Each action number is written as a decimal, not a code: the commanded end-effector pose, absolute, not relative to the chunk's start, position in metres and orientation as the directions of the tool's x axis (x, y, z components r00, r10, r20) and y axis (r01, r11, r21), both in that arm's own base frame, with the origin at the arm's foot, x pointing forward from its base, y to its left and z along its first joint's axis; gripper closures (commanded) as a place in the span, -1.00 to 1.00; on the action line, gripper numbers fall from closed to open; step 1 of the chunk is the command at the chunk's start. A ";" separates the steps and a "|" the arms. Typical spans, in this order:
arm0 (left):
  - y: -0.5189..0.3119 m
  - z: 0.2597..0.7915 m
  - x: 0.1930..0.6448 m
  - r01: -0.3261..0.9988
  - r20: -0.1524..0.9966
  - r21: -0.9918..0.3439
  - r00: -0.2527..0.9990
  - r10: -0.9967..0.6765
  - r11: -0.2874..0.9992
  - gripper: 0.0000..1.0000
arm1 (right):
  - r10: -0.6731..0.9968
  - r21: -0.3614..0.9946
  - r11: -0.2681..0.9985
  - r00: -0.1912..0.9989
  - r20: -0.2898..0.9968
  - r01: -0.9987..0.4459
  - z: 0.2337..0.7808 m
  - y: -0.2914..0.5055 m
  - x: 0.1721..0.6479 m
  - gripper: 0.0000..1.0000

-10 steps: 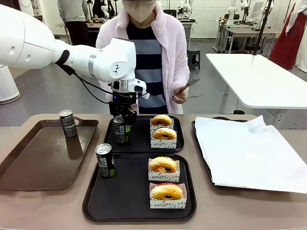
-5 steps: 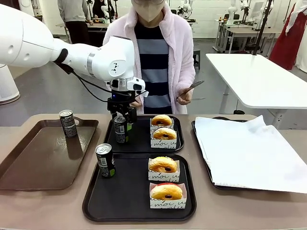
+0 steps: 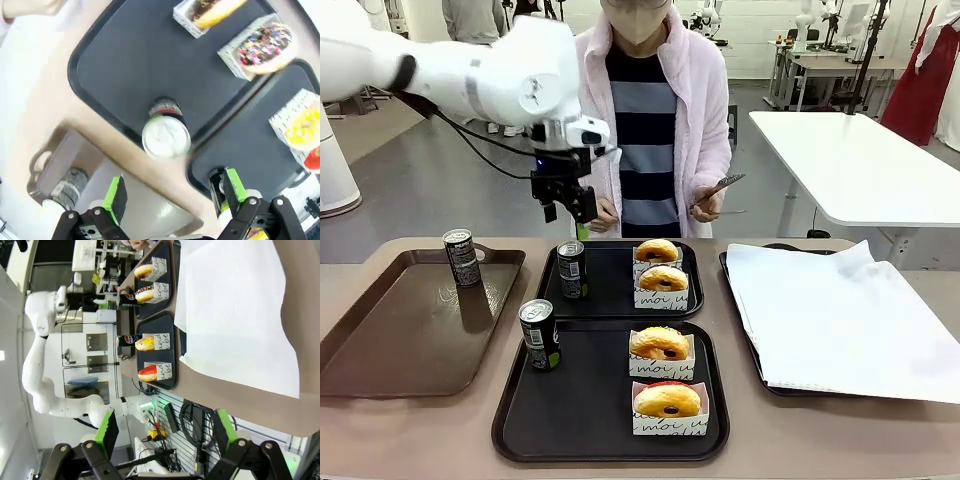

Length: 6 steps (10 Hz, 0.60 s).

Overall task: Set up donuts and drinks on trays.
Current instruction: Pick up one Pepsi coke from the Handle tray and place it on the Flat Tray without a Pepsi coke.

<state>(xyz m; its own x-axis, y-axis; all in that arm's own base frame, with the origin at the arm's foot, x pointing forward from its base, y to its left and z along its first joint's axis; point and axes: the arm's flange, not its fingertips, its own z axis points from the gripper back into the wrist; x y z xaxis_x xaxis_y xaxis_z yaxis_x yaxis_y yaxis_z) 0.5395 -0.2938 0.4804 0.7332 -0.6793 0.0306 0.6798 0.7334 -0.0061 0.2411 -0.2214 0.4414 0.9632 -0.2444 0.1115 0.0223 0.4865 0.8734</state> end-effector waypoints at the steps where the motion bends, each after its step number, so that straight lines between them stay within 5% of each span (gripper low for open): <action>1: -0.257 0.484 0.483 0.710 0.102 -0.045 0.703 -0.704 0.702 -1.00 | -0.247 0.882 0.471 0.960 0.133 -0.001 0.442 -0.222 0.242 -1.00; 6: -0.206 0.477 0.446 0.641 0.194 -0.088 0.762 -0.618 0.763 -1.00 | -0.247 0.882 0.471 0.960 0.133 -0.001 0.442 -0.222 0.242 -1.00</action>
